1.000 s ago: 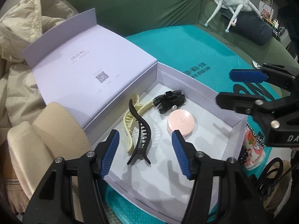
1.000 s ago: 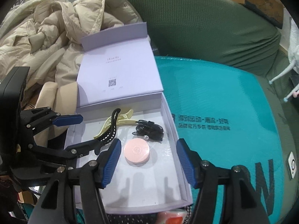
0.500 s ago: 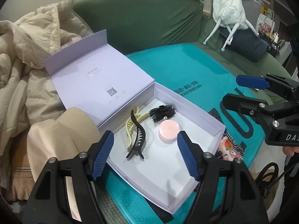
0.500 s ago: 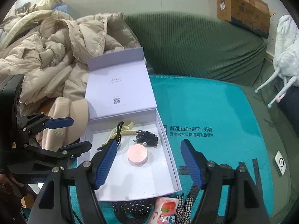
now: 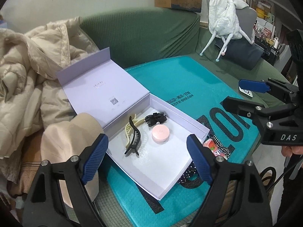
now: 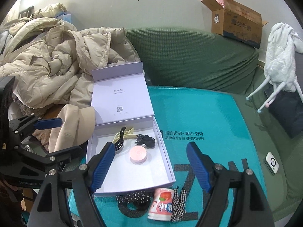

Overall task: Organize objects
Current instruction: 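Withdraw both tools from the box toward the scrunchies on the mat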

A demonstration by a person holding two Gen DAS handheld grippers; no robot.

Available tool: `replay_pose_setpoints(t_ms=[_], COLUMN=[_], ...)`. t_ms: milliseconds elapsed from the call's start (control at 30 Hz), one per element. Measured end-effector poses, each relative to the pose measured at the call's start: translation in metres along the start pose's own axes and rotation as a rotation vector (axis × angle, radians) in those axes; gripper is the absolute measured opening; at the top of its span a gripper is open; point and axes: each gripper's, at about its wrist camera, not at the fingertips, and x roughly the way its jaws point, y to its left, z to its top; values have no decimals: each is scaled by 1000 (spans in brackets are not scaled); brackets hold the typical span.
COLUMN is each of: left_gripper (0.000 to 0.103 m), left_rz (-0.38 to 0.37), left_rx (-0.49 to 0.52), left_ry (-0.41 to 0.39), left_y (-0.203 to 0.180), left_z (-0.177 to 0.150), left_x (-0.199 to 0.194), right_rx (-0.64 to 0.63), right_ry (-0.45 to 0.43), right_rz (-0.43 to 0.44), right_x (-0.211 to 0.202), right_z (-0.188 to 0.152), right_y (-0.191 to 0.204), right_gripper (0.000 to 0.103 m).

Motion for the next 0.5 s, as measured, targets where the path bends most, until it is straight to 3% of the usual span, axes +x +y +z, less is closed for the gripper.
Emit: replay_pose_setpoints(t_ms=[167,500], left_gripper=[89,91], left_rz=[36,7], left_rx=[31,19], left_ry=[-16,4], left_y=[-14,-26], left_z=[-3,-16], left_x=[-16,-25], right_rx=[-13,-2], right_ry=[-2,13], right_rz=[-23,-23], right_x=[-16,-32], right_z=[-5,-26], right_y=[-1,-5], right_gripper=[81,82])
